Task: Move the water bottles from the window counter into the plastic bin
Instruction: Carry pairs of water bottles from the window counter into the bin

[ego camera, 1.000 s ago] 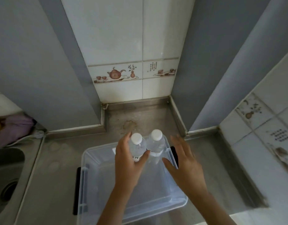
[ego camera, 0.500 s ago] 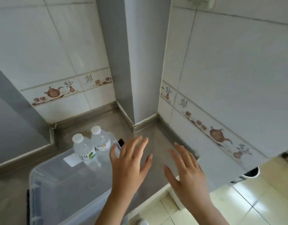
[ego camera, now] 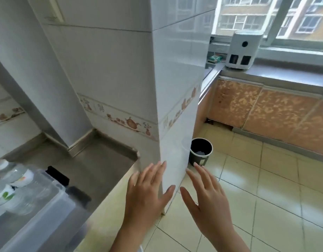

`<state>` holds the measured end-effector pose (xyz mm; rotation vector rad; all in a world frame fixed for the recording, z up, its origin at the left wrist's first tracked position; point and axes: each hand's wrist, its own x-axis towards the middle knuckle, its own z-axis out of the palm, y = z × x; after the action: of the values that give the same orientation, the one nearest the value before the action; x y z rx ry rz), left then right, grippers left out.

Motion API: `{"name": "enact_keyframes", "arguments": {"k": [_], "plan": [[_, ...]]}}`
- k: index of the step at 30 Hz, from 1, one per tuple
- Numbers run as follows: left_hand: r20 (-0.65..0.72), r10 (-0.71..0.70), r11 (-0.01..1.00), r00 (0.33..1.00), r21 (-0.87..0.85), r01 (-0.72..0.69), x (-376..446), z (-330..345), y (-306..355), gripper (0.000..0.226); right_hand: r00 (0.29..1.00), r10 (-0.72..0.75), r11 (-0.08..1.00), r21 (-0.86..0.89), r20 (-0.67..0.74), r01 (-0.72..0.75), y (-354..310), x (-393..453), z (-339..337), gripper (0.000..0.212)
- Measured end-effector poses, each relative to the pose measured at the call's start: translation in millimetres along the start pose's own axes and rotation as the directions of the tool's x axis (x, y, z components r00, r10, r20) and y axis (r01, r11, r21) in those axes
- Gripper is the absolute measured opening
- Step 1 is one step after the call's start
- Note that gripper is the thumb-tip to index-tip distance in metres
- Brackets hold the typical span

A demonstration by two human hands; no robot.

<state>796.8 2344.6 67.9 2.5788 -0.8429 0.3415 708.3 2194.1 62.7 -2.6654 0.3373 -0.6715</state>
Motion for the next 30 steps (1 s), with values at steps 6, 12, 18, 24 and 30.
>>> {"name": "enact_keyframes", "arguments": {"k": [6,12,18,24,30], "plan": [[0.074,0.216,0.976,0.974,-0.055,-0.213,13.2,28.9,84.8,0.062,0.974,0.198,0.973,-0.099,-0.107,-0.209,61.2,-44.5,-56.9,0.049],[0.111,0.411,0.909,0.905,-0.121,-0.398,47.7,62.5,156.7,0.062,0.905,0.355,0.912,-0.124,-0.235,-0.390,117.3,-57.5,-91.6,0.049],[0.119,0.523,0.844,0.844,-0.211,-0.493,109.1,110.5,214.2,0.062,0.818,0.474,0.835,-0.130,-0.326,-0.535,182.5,-35.9,-112.2,0.047],[0.132,0.602,0.784,0.788,-0.287,-0.551,189.1,167.2,273.7,0.065,0.769,0.532,0.771,-0.172,-0.354,-0.613,260.2,5.1,-125.8,0.047],[0.124,0.707,0.691,0.696,-0.328,-0.644,259.2,211.0,339.8,0.065,0.677,0.598,0.686,-0.163,-0.430,-0.709,323.1,38.2,-145.3,0.047]]}}
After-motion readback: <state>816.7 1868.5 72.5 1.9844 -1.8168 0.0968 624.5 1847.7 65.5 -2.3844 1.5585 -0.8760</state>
